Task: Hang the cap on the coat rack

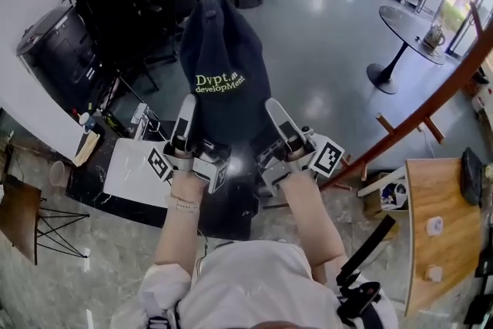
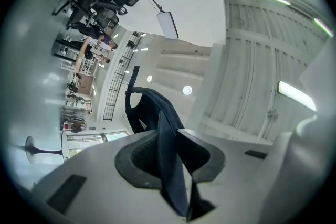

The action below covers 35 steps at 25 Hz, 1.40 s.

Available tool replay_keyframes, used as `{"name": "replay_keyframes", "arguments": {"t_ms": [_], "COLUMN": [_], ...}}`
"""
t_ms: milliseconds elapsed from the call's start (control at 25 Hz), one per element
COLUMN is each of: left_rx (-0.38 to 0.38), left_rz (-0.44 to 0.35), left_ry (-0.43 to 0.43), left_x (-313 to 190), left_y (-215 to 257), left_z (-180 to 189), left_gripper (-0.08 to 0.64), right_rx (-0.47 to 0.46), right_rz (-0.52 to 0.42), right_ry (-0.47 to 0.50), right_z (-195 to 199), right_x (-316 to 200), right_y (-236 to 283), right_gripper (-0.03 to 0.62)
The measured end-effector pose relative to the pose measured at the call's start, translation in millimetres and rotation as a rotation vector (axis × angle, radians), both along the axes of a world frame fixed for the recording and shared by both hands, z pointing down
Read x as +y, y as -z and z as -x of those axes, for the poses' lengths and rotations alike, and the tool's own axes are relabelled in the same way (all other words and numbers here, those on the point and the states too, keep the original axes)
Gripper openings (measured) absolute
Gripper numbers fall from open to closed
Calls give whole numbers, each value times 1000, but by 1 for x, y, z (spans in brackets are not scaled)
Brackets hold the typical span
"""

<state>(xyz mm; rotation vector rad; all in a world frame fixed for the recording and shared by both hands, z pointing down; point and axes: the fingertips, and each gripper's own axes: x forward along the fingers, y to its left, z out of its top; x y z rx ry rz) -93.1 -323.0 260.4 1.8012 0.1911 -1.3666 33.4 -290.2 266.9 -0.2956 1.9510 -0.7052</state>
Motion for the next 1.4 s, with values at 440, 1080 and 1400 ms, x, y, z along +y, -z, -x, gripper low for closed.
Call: {"name": "replay_keyframes", "arguments": {"t_ms": [440,1080,1400], "left_rx": [72,181,212], "left_rz": [-219,-384,-455], "left_ry": [-156,-492,-640], "left_x": [34,106,156], "left_y": [106,208,242], "left_z": [-66,-201,-259], "left_gripper": [75,77,77], "right_rx": [61,161,194], "right_rz": [-200,-388,-469], "right_ry": [-188,-513,-658], "right_z": [-59,-170,-214], "right_x": [54,162,223], "right_y": [103,200,227], "right_gripper": [80,80,80]}}
